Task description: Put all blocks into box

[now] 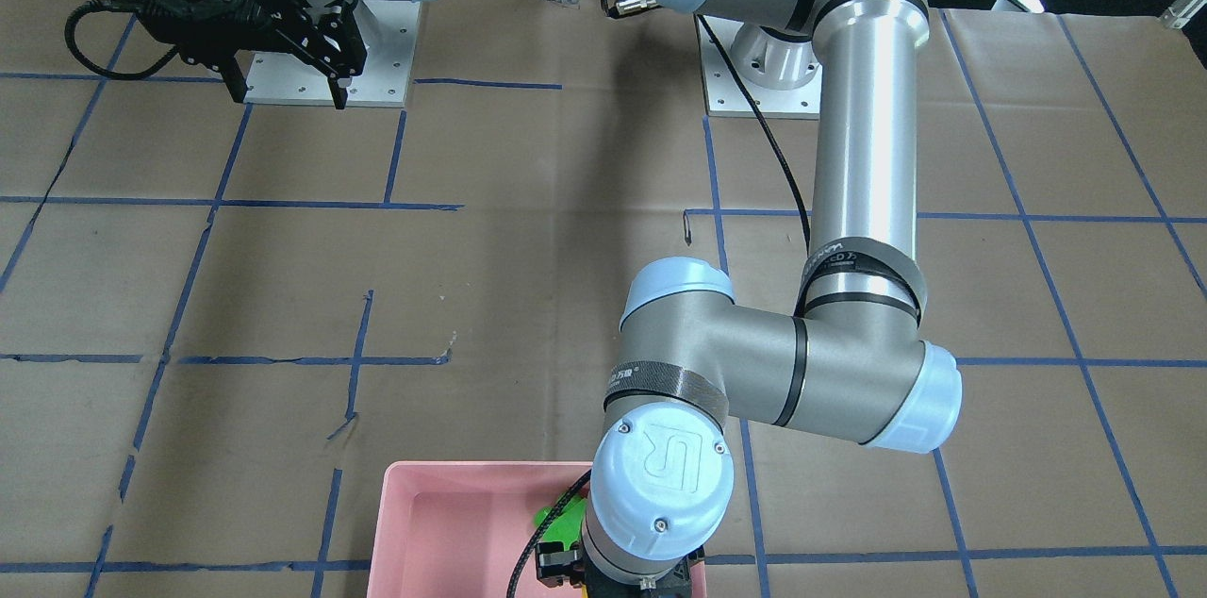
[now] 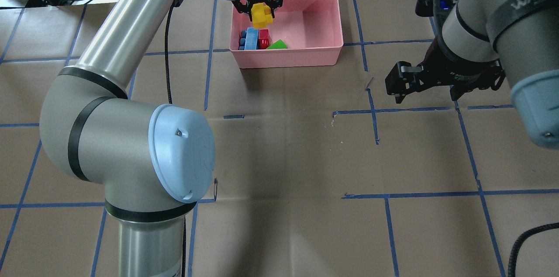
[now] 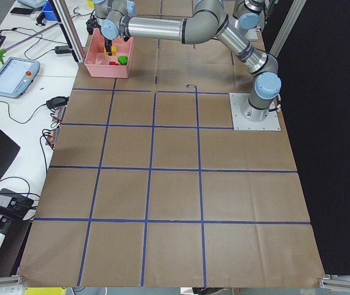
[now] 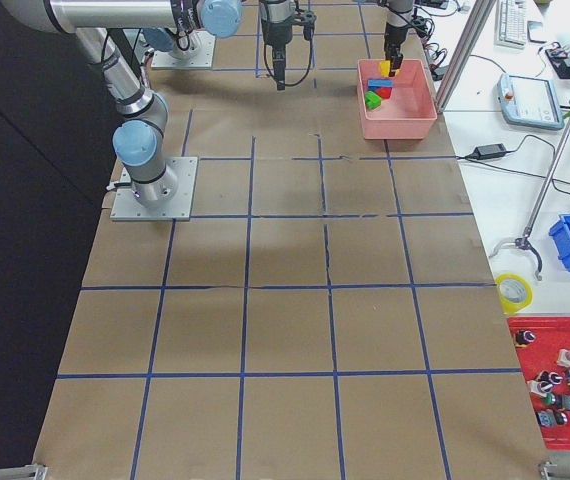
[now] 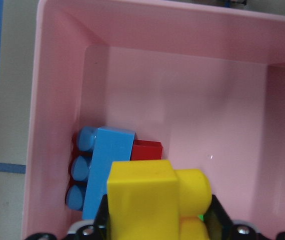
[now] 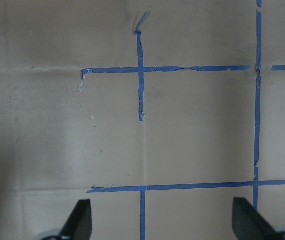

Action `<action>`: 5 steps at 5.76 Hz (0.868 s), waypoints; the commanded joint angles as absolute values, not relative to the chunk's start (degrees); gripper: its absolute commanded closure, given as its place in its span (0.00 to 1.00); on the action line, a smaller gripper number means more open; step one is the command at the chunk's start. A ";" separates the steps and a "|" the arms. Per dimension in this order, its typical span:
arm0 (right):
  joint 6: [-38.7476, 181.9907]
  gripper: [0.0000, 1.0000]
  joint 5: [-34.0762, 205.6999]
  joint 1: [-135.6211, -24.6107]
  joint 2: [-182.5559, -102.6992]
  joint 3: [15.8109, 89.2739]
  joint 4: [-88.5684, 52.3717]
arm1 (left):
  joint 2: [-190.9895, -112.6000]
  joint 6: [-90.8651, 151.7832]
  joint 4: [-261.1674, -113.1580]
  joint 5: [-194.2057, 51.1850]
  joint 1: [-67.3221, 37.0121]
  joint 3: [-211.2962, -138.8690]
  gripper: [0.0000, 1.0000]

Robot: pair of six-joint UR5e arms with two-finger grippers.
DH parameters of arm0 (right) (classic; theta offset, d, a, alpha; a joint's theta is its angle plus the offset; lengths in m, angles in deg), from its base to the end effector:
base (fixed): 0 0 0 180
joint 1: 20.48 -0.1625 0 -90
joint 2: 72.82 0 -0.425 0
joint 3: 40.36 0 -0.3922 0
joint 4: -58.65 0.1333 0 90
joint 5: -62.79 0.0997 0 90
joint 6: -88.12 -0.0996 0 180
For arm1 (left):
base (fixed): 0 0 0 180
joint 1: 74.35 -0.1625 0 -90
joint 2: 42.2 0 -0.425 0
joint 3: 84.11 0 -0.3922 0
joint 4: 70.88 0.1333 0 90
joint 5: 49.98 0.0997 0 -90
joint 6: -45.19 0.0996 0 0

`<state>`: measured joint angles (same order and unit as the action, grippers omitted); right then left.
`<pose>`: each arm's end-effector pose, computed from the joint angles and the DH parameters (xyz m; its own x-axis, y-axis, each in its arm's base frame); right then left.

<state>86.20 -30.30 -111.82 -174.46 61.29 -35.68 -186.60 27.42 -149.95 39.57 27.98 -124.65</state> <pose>0.1376 -0.4103 0.4870 -0.9986 0.0141 0.0512 0.0101 0.9970 -0.0771 -0.3116 -0.7977 0.2875 -0.9949 -0.0924 0.0393 -0.0959 0.9907 -0.0970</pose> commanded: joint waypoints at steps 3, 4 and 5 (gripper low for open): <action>85.75 0.00 -29.85 -111.89 -173.36 60.18 -35.31 | -179.17 33.54 -155.22 39.32 24.81 -124.54 0.00; 85.75 0.00 -29.76 -111.89 -173.37 60.10 -35.13 | -174.17 38.37 -162.74 39.75 22.35 -126.28 0.00; 85.66 0.00 -29.85 -111.89 -173.80 60.09 -35.13 | -168.38 42.25 -165.86 39.85 21.11 -131.61 0.00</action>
